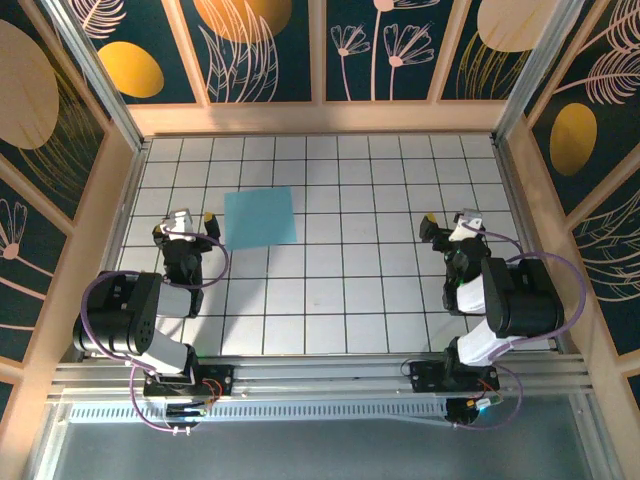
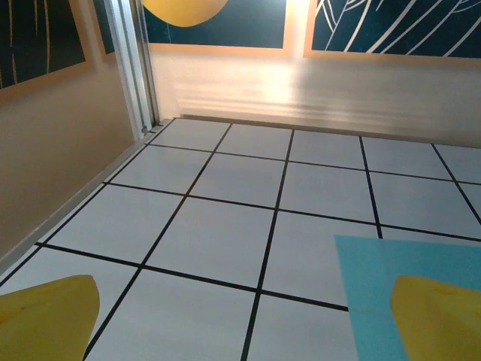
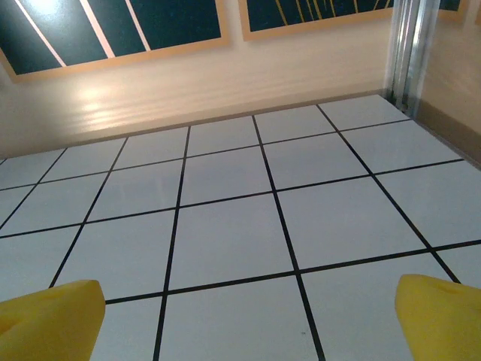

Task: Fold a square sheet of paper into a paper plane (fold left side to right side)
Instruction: Move the square sheet of paper to the center of the table.

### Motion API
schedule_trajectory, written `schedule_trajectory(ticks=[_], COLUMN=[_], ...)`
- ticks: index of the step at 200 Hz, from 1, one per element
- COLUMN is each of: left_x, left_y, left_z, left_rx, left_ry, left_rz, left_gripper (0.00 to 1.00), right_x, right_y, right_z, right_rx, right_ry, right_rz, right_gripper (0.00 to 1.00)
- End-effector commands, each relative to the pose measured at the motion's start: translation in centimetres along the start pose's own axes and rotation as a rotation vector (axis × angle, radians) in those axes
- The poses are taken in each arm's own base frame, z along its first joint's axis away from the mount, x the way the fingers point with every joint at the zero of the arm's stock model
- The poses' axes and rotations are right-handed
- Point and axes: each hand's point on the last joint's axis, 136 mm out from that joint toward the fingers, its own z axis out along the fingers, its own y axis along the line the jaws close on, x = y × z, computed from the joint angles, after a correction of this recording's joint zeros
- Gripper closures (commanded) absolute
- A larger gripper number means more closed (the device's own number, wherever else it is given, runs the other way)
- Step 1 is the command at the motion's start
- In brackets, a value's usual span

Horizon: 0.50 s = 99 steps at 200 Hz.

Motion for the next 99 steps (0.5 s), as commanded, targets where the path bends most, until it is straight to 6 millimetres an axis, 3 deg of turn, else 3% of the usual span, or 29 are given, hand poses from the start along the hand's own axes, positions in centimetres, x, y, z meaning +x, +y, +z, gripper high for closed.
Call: schedule_trajectory(ticks=[1, 99], left_x=[-1.15, -1.14], left_y=[0.08, 0.05], left_z=[0.06, 0.09], left_rx=[0.005, 0.006], left_ry=[-0.045, -0.045], left_rz=[-0.017, -0.017], left_gripper=[0.01, 0.01], right_x=[-1.11, -1.07], right_y=[0.18, 0.10], right_z=[0.34, 0.33], right_rx=[-0.011, -0.017], right_ry=[-0.034, -0.031], right_rz=[-0.014, -0.008], right_gripper=[0.01, 0.01])
